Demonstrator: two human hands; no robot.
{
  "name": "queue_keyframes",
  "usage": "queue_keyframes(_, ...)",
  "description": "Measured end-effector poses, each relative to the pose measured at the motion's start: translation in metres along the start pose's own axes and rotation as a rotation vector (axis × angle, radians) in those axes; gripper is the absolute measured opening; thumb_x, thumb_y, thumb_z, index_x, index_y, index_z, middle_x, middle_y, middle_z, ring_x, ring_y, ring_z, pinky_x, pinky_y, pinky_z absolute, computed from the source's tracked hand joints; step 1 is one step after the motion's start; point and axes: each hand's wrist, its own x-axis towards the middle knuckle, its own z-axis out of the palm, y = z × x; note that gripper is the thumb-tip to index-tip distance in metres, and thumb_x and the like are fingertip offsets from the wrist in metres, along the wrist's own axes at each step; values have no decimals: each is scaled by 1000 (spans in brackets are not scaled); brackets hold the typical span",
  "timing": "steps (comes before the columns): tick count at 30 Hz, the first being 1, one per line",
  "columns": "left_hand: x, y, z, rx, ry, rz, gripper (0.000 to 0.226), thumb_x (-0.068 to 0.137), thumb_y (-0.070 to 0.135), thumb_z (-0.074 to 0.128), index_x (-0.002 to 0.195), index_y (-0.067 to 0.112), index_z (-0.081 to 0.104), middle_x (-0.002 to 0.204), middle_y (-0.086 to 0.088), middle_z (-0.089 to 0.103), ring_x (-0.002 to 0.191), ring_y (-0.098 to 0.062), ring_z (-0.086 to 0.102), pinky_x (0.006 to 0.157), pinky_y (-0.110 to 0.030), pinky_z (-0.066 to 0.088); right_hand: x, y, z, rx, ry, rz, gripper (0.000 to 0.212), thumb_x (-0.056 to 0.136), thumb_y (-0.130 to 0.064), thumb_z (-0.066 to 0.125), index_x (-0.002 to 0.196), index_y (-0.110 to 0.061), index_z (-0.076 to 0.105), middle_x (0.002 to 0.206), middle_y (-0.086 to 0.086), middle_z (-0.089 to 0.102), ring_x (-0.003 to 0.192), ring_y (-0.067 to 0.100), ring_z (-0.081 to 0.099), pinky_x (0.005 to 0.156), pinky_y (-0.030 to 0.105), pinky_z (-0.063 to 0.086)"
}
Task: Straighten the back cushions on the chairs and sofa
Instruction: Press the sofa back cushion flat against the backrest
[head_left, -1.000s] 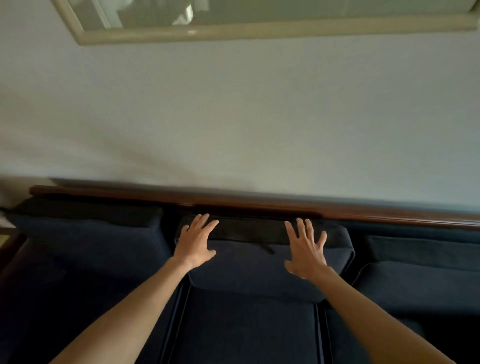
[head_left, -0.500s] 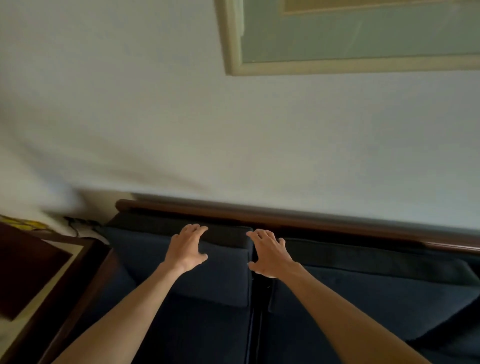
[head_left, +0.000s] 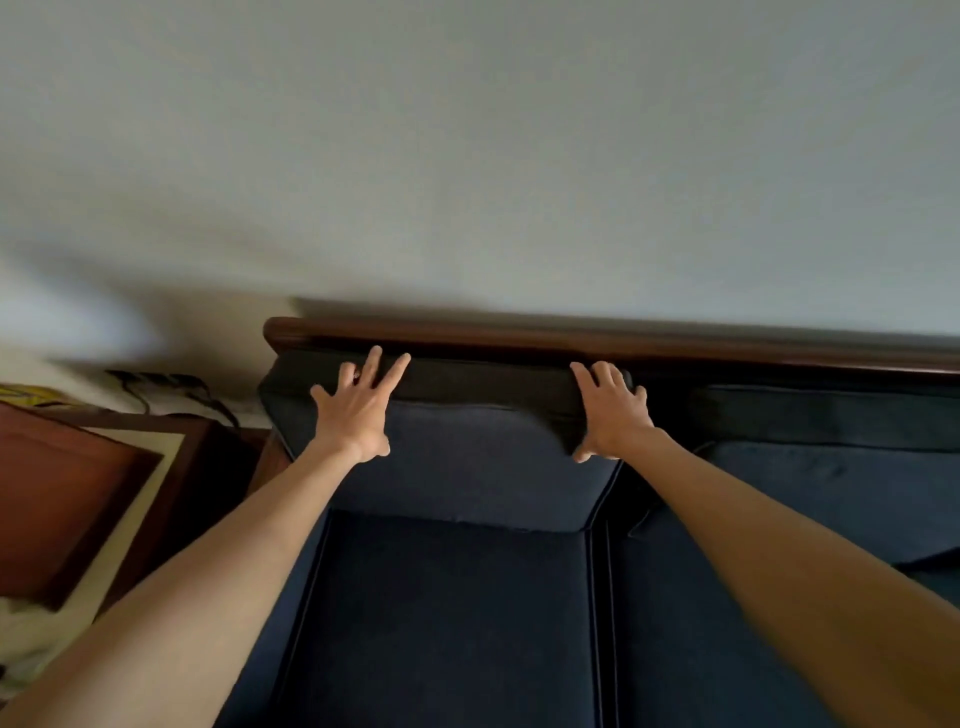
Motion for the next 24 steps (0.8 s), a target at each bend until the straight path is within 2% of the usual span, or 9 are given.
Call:
queue_keyframes(2, 8, 0, -2, 50, 0, 19, 133, 64, 36, 87, 152, 38, -14, 164, -1, -2, 144, -38, 10, 105, -65, 28, -3, -1, 1, -3, 34, -1, 123, 58, -41, 92, 152, -17, 15, 153, 5, 21, 143, 30, 20, 103, 59, 38)
queue_keyframes(4, 15, -1, -4, 112, -4, 39, 135, 59, 41, 89, 153, 33, -9, 161, -1, 15, 141, -37, 16, 105, -61, 30, -6, -2, 2, -43, 57, -10, 115, 59, -41, 90, 149, -16, 23, 151, 3, 29, 138, 30, 27, 99, 56, 39)
queue_keyframes(7, 20, -2, -7, 144, 5, 58, 127, 51, 44, 89, 152, 28, 14, 147, 1, 35, 134, -33, 26, 102, -57, 34, -9, -2, 3, -75, 88, -5, 104, 57, -41, 89, 141, -18, 32, 134, 4, 52, 129, 29, 38, 95, 52, 40)
queue_keyframes(9, 17, -2, -9, 153, 18, 89, 120, 49, 45, 88, 149, 27, 25, 142, 3, 40, 132, -31, 31, 100, -56, 35, -12, 1, 3, -66, 91, 12, 102, 55, -40, 89, 138, -20, 33, 127, 3, 56, 127, 28, 40, 92, 51, 41)
queue_keyframes(13, 9, 7, -5, 122, 42, 130, 114, 50, 42, 87, 147, 27, 30, 141, 4, 43, 131, -30, 34, 99, -58, 35, -19, 13, 1, -78, 51, 17, 107, 55, -40, 90, 140, -22, 29, 130, 2, 53, 129, 28, 36, 92, 55, 42)
queue_keyframes(17, 12, 8, -14, 134, 12, 120, 112, 52, 40, 86, 148, 28, 29, 140, 4, 44, 130, -30, 34, 99, -57, 35, -22, 14, 1, -103, 39, 7, 118, 57, -48, 89, 149, -24, 20, 144, 0, 40, 136, 28, 30, 93, 57, 42)
queue_keyframes(24, 21, 3, -17, 152, 16, 124, 113, 52, 46, 85, 148, 32, 28, 140, 5, 44, 129, -28, 33, 97, -56, 35, -11, 14, -3, -87, 23, 2, 116, 64, -45, 87, 153, -23, 16, 149, 3, 36, 139, 28, 27, 96, 58, 42)
